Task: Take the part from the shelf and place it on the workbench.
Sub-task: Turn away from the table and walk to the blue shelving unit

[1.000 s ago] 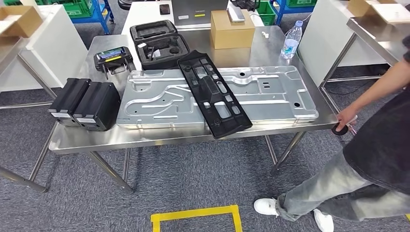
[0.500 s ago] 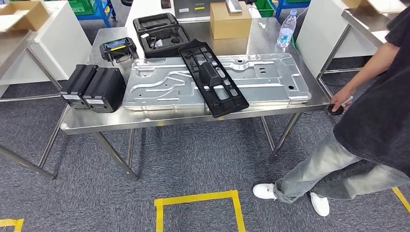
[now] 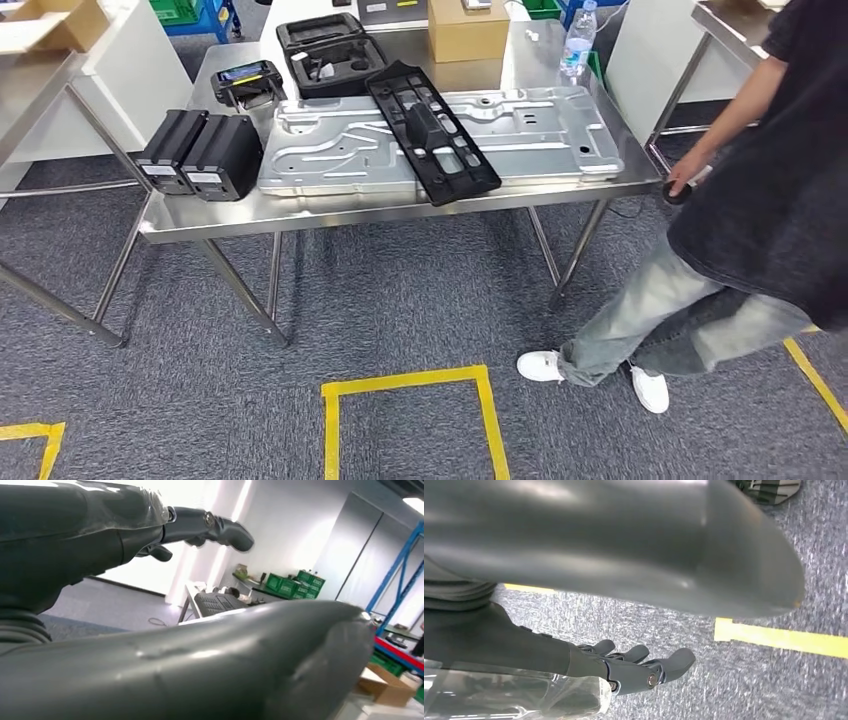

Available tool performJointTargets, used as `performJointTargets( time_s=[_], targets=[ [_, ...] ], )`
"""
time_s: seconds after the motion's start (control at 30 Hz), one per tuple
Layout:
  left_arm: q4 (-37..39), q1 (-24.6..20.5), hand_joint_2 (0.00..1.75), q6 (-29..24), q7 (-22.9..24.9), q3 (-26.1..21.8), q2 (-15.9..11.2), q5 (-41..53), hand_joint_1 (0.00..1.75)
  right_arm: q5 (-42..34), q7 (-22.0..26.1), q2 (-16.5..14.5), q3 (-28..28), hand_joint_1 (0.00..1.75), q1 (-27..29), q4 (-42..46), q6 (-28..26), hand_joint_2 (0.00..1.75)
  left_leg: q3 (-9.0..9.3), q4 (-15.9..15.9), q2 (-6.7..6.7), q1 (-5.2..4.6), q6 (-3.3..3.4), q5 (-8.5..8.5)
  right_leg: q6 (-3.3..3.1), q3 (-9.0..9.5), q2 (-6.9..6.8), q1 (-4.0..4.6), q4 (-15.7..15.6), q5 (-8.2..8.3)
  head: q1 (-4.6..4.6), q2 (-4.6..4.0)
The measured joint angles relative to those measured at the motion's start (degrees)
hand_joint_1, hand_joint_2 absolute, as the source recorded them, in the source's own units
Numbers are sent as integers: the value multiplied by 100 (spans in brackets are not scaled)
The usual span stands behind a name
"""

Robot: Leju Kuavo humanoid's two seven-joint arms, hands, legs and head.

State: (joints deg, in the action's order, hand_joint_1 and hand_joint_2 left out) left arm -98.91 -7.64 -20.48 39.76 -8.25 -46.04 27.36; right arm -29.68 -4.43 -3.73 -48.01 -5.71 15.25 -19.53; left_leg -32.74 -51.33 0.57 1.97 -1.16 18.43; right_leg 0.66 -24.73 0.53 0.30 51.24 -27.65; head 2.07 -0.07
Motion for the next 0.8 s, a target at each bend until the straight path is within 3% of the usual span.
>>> performJointTargets(
  time_s=[0.03, 0.07, 0.1, 0.17, 0.2, 0.23, 0.27, 0.3, 0.37, 0.43, 0.47, 0.53, 0.57, 0.6, 0.63, 0.7, 0.73, 0.77, 0.8],
  targets=[
    [-2, 52, 0, -20, 1, -14, 4, -17, 0, -13, -10, 1, 1, 0, 5, -1, -2, 0, -45, -24, 2, 22, -32, 17, -59, -60, -6, 11, 8, 49, 3, 0],
    [-3, 109, 0, -35, 1, -21, 9, -35, 0, -24, -29, 3, 2, 0, 11, -2, -5, 0, -111, -131, 3, 42, -51, 142, -126, -123, -15, 20, 12, 108, 8, 0],
    [-3, 162, 0, -52, 2, -29, 14, -55, 0, -33, -48, 4, 3, 0, 18, -5, -6, 0, -207, -359, 0, 52, -59, 374, -186, -193, -26, 24, 7, 174, 14, 0],
    [-3, 244, 0, -99, 2, -73, 23, -81, 0, -42, -73, 8, 4, 0, 20, -10, -7, 0, -457, -1165, -5, 45, -61, 994, -261, -348, -44, 59, 13, 305, 26, 0],
    [-3, 284, 0, -122, 3, -99, 28, -92, 0, -45, -76, 8, 4, 0, 20, -12, -7, 0, -551, -1592, -7, 32, -62, 1196, -278, -431, -48, 84, 14, 372, 28, 0],
    [-3, 328, 0, -142, 4, -124, 34, -102, 0, -49, -80, 8, 4, 0, 20, -13, -6, 0, -580, -1894, -8, 13, -56, 1262, -291, -516, -50, 107, 17, 439, 29, 0],
    [-3, 370, 0, -159, 5, -141, 40, -115, 0, -53, -85, 8, 4, 0, 21, -13, -5, 0, -514, -1994, -9, -8, -37, 1189, -299, -604, -50, 127, 23, 506, 31, 0],
    [-3, 401, 0, -177, 7, -153, 45, -130, 0, -58, -89, 8, 4, 0, 22, -14, -5, 0, -347, -1875, -9, -34, -8, 1027, -304, -693, -51, 145, 33, 570, 32, 0],
    [-9, 429, 0, -214, 7, -186, 45, -155, 0, -72, -91, 4, 5, 0, 20, -15, -5, 0, 271, -1077, -5, -105, 86, 797, -299, -847, -52, 178, 59, 688, 32, 0],
    [-34, 442, 0, -242, 6, -247, 43, -164, 0, -80, -92, -3, 7, 0, 15, -15, -5, 0, 855, -170, 4, -170, 186, 870, -276, -939, -57, 207, 78, 801, 26, 0],
    [-46, 458, 0, -253, 6, -277, 42, -168, 0, -80, -93, -6, 7, 0, 13, -15, -6, 0, 993, 81, 8, -195, 222, 933, -257, -965, -61, 209, 79, 857, 23, 0],
    [-54, 505, 0, -276, 5, -312, 50, -175, 0, -80, -96, 1, 8, 0, 21, -21, -6, 0, 940, 174, 15, -192, 272, 862, -204, -1008, -62, 198, 78, 940, 21, 0],
    [-56, 525, 0, -286, 5, -321, 54, -176, 0, -81, -97, 6, 8, 0, 26, -27, -6, 0, 881, 183, 16, -178, 304, 794, -165, -1055, -56, 189, 147, 850, 20, 0],
    [-60, 550, 0, -293, 5, -329, 60, -178, 0, -83, -98, 10, 8, 0, 30, -32, -2, 0, 807, 193, 17, -159, 334, 713, -121, -1131, -49, 175, 327, 633, 17, 0],
    [-64, 581, 0, -302, 5, -343, 64, -178, 0, -87, -97, 15, 8, 0, 31, -36, 3, 0, 730, 195, 18, -146, 352, 635, -75, -1233, -44, 145, 632, 310, 11, 0],
    [-72, 657, 0, -316, 5, -385, 69, -169, 0, -104, -84, 20, 8, 0, 30, -39, 5, 0, 550, 184, 12, -138, 357, 485, 16, -1432, -40, 65, 1480, -312, -1, 0],
    [-73, 706, 0, -323, 6, -411, 72, -160, 0, -124, -65, 22, 9, 0, 30, -41, -7, 0, 464, 178, 11, -132, 341, 411, 55, -1468, -41, 20, 1836, -419, -4, 0],
    [-74, 769, 0, -328, 6, -440, 75, -150, 0, -146, -39, 25, 12, 0, 29, -43, -23, 0, 374, 167, 10, -123, 319, 338, 94, -1423, -41, -22, 2032, -370, -5, 0],
    [-75, 840, 0, -333, 6, -474, 79, -143, 0, -169, -12, 25, 15, 0, 28, -43, -38, 0, 284, 149, 10, -110, 292, 271, 129, -1281, -42, -63, 2023, -213, -7, 0]
  ],
)
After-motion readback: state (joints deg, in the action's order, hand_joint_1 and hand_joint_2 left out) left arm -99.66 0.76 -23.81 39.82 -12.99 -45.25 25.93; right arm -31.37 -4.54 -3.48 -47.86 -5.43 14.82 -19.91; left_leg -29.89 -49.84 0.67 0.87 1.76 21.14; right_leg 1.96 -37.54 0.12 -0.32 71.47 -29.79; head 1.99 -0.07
